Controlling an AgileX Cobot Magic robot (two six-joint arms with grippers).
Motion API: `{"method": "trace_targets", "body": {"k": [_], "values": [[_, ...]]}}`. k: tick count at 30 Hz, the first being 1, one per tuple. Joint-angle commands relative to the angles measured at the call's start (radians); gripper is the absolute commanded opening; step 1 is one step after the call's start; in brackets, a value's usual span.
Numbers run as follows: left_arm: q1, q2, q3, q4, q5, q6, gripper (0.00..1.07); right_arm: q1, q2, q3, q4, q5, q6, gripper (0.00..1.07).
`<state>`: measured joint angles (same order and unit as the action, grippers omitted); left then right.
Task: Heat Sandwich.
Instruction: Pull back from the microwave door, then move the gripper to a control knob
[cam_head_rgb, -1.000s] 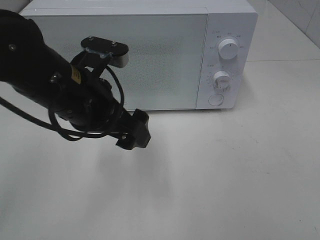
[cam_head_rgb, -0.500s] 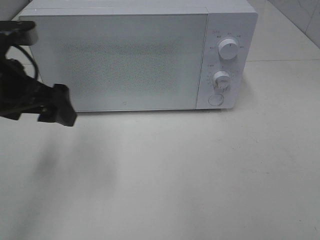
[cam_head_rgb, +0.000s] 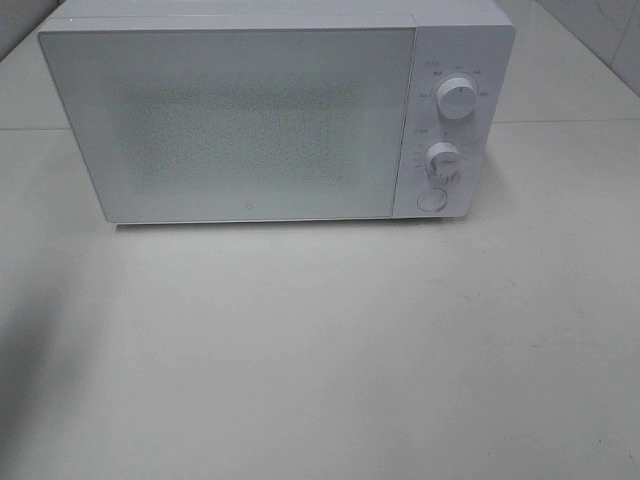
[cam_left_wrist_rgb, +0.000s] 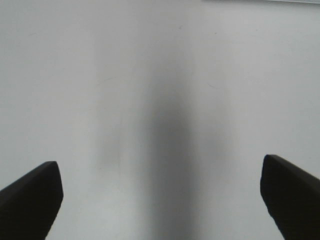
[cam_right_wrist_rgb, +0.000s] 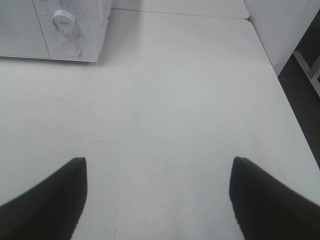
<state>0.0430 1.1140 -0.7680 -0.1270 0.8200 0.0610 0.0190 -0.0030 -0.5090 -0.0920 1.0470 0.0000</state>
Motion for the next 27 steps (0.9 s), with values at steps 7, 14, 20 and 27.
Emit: {"method": "trace_targets", "body": {"k": [7,14,20,27], "values": [[0.062,-0.186,0.076,-0.037,0.056,0.042,1.03,-0.008,-0.026,0.005,-0.001,-0.011,0.005,0.76],[0.062,-0.333,0.168,-0.035,0.079,0.042,1.03,-0.008,-0.026,0.005,-0.001,-0.011,0.005,0.76],[0.062,-0.447,0.227,-0.035,0.120,0.041,1.03,-0.008,-0.026,0.005,-0.001,-0.011,0.005,0.76],[0.062,-0.582,0.244,-0.029,0.124,0.039,1.03,-0.008,-0.026,0.005,-0.001,-0.011,0.005,0.76]]}}
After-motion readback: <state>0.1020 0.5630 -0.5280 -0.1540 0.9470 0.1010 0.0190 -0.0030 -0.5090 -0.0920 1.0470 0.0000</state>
